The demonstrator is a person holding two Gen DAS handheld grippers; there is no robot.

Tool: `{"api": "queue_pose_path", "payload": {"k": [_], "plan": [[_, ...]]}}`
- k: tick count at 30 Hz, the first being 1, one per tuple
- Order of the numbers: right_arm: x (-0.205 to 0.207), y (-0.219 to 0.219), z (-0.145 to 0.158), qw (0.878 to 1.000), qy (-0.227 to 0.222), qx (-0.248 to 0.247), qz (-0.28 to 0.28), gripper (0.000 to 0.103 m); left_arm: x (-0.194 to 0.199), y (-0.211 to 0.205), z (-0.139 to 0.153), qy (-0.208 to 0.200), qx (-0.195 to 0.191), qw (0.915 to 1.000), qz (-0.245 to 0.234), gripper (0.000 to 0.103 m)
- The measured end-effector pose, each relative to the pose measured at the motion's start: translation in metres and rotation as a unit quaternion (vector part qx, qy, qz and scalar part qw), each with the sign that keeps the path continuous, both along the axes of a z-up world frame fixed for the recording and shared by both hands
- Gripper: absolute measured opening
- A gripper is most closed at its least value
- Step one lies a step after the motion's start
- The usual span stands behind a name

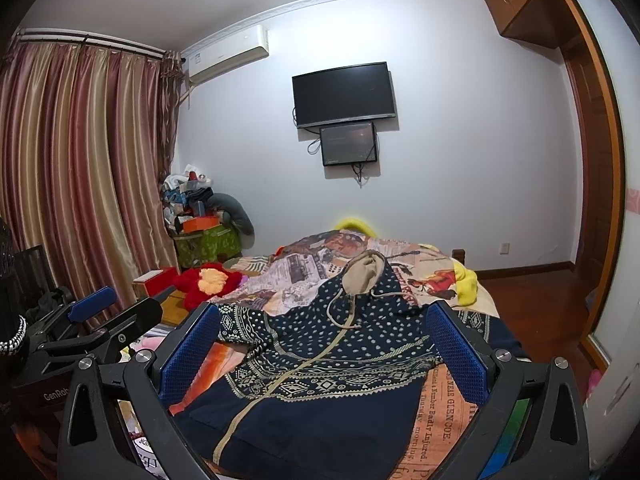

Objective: Fold large clothes

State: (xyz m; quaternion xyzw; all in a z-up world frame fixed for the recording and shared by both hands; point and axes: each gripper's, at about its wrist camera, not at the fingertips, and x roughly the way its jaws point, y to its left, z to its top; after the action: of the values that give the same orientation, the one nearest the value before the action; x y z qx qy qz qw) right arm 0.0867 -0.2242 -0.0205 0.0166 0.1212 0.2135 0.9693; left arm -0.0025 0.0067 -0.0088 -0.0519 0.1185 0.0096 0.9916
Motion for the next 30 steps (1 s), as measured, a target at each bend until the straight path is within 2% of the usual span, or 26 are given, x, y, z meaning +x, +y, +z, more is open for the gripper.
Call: {"api": "queue_pose_path", "payload": {"k": [30], "plan": [[0.0017, -0.0048, 0.0011, 1.000, 0.002, 0.003, -0.003, 0.103, 0.0011, 0.0001, -0.0008, 0.000, -0.004, 1.0000, 0.000, 0.100]]}}
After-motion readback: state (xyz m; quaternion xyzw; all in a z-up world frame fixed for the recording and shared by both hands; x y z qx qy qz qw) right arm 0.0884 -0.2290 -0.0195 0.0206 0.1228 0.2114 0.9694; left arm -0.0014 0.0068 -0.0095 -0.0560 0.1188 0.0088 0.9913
